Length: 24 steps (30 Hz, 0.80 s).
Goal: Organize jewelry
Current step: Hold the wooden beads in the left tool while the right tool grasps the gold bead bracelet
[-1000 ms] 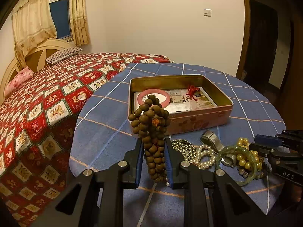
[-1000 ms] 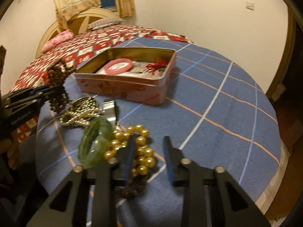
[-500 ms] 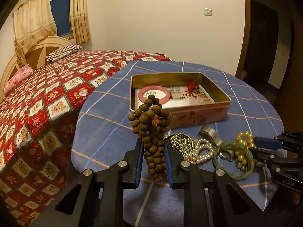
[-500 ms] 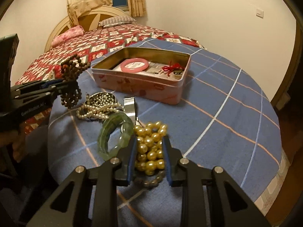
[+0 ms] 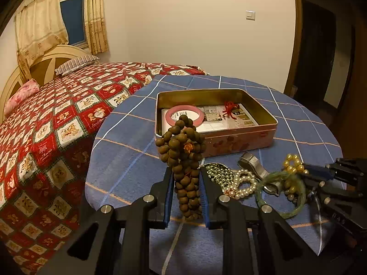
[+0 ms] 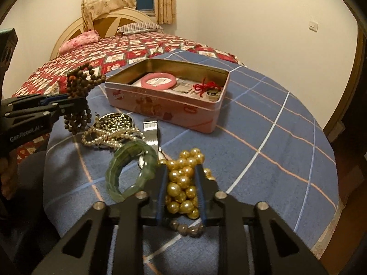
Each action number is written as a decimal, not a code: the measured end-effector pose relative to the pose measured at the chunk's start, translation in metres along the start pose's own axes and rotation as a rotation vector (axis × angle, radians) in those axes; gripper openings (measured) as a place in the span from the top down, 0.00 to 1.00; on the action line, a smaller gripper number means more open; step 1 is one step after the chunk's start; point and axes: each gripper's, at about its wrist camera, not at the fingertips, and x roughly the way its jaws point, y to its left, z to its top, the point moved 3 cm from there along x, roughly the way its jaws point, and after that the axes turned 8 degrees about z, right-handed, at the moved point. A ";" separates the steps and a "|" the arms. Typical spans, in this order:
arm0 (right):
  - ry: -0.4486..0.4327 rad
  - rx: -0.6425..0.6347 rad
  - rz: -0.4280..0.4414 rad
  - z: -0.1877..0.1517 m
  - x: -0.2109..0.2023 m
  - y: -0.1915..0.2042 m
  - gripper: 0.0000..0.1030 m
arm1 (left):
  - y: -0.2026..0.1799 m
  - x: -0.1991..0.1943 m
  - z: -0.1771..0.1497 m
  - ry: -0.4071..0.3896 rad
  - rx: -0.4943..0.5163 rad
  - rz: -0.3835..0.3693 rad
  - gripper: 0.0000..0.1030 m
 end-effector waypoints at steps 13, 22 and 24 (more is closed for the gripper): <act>-0.007 0.002 -0.006 0.001 0.001 0.001 0.88 | 0.001 0.003 -0.002 0.011 -0.001 -0.005 0.80; -0.025 0.003 -0.010 0.004 -0.003 -0.001 0.88 | 0.001 0.002 0.000 0.005 0.001 -0.004 0.80; -0.027 0.003 -0.012 0.005 -0.003 -0.001 0.88 | 0.001 0.001 0.000 0.005 0.001 -0.004 0.80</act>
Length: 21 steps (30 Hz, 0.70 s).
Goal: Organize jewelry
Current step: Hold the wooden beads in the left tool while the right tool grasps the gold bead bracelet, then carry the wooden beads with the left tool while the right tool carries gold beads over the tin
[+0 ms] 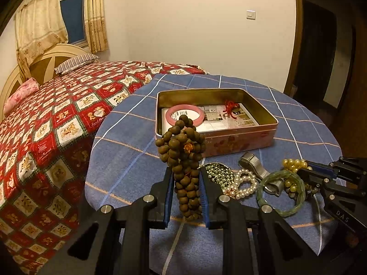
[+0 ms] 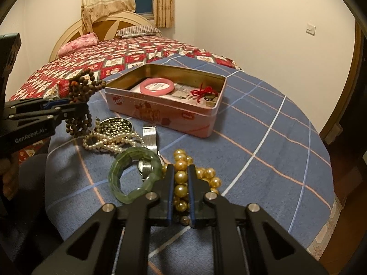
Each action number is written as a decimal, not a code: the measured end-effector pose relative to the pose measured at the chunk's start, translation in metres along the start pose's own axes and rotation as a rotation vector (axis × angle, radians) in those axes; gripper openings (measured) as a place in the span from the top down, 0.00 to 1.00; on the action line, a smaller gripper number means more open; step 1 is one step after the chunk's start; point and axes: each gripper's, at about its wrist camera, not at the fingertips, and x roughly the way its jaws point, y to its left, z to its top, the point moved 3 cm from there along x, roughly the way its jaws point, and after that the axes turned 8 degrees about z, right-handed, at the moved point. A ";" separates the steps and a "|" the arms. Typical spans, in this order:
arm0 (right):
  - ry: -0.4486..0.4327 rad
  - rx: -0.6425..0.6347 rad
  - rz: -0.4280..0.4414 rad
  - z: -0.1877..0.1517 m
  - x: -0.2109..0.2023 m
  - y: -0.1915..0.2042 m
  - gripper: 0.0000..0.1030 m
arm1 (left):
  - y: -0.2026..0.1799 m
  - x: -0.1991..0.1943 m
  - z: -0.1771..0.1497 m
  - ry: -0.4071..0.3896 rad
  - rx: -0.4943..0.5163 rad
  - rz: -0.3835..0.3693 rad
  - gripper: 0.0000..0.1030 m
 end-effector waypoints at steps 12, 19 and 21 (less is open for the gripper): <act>-0.048 0.007 -0.026 0.011 -0.012 -0.006 0.88 | 0.003 -0.008 0.011 -0.026 -0.009 0.003 0.80; -0.078 -0.002 -0.036 0.022 -0.019 -0.006 0.88 | 0.010 -0.012 0.021 -0.043 -0.013 0.016 0.80; -0.088 -0.009 -0.043 0.026 -0.021 -0.006 0.88 | 0.011 -0.013 0.026 -0.049 -0.014 0.023 0.80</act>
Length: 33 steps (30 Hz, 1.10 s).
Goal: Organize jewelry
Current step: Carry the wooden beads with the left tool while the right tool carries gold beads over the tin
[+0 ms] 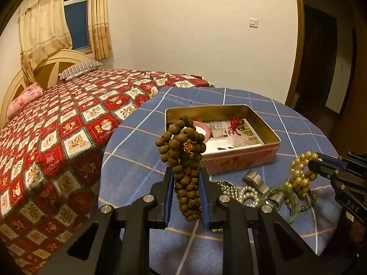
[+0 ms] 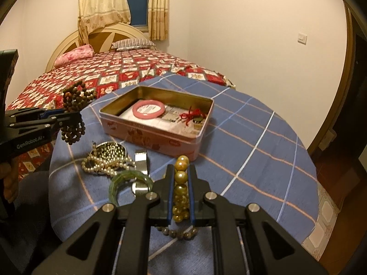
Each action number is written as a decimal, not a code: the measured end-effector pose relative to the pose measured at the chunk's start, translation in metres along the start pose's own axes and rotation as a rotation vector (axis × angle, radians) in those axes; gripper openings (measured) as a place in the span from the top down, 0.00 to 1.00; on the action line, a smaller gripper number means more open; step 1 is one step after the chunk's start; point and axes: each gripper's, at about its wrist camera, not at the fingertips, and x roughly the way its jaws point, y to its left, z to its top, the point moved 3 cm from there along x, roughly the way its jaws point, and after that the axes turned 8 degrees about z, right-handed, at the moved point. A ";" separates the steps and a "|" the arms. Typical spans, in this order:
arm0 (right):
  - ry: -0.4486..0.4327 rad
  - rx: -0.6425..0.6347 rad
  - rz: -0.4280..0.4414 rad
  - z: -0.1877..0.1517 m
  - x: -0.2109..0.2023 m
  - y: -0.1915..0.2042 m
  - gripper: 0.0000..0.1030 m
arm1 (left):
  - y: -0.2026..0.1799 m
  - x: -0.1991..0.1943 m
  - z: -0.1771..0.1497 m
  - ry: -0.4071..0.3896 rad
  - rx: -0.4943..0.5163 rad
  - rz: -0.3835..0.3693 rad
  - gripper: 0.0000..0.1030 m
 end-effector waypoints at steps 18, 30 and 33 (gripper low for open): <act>-0.091 -0.047 -0.040 0.057 -0.002 -0.008 0.88 | 0.004 0.001 0.049 -0.072 0.014 0.020 0.80; -0.115 -0.093 -0.064 0.092 0.012 -0.012 0.88 | 0.001 0.020 0.081 -0.100 0.051 0.047 0.80; -0.118 -0.101 -0.069 0.100 0.017 -0.012 0.88 | -0.001 0.027 0.087 -0.099 0.060 0.054 0.80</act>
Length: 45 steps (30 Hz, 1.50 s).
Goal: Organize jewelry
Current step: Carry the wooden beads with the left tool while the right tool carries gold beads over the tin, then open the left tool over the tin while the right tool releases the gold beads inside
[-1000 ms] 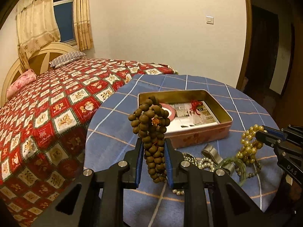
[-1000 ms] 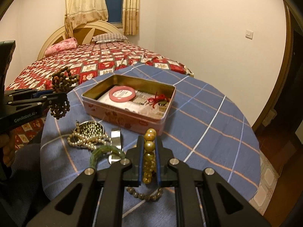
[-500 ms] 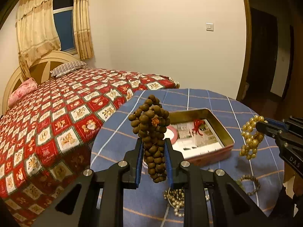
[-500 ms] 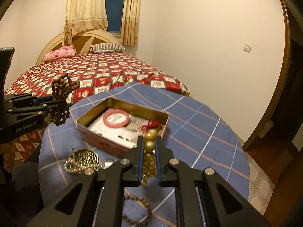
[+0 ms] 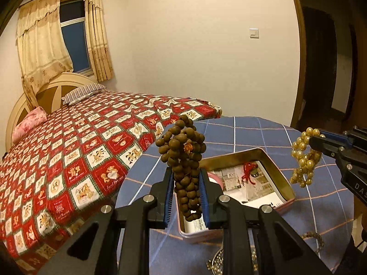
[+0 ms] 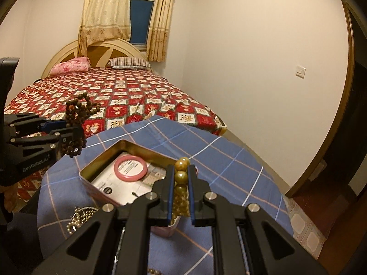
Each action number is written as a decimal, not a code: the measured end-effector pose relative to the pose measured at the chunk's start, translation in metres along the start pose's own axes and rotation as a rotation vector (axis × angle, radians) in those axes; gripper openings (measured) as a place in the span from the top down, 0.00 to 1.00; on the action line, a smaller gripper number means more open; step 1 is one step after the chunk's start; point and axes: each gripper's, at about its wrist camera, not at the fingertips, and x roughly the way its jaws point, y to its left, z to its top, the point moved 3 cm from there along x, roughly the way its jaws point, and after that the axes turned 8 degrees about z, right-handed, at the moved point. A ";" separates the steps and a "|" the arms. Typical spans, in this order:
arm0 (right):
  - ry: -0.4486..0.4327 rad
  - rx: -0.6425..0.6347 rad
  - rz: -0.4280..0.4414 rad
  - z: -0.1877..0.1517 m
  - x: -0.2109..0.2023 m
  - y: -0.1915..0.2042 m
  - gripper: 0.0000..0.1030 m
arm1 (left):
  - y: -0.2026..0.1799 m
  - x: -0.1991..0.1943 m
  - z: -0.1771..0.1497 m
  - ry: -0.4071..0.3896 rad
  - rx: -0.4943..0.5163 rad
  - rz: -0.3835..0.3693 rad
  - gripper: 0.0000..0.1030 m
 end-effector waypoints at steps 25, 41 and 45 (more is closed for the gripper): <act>0.024 -0.020 -0.030 0.025 0.057 -0.010 0.88 | -0.017 0.068 0.018 0.061 0.080 0.064 0.80; 0.066 -0.029 -0.025 0.018 0.079 -0.005 0.88 | -0.020 0.086 0.010 0.093 0.091 0.088 0.79; 0.080 -0.030 -0.022 0.016 0.084 -0.003 0.88 | -0.020 0.090 0.006 0.108 0.090 0.082 0.79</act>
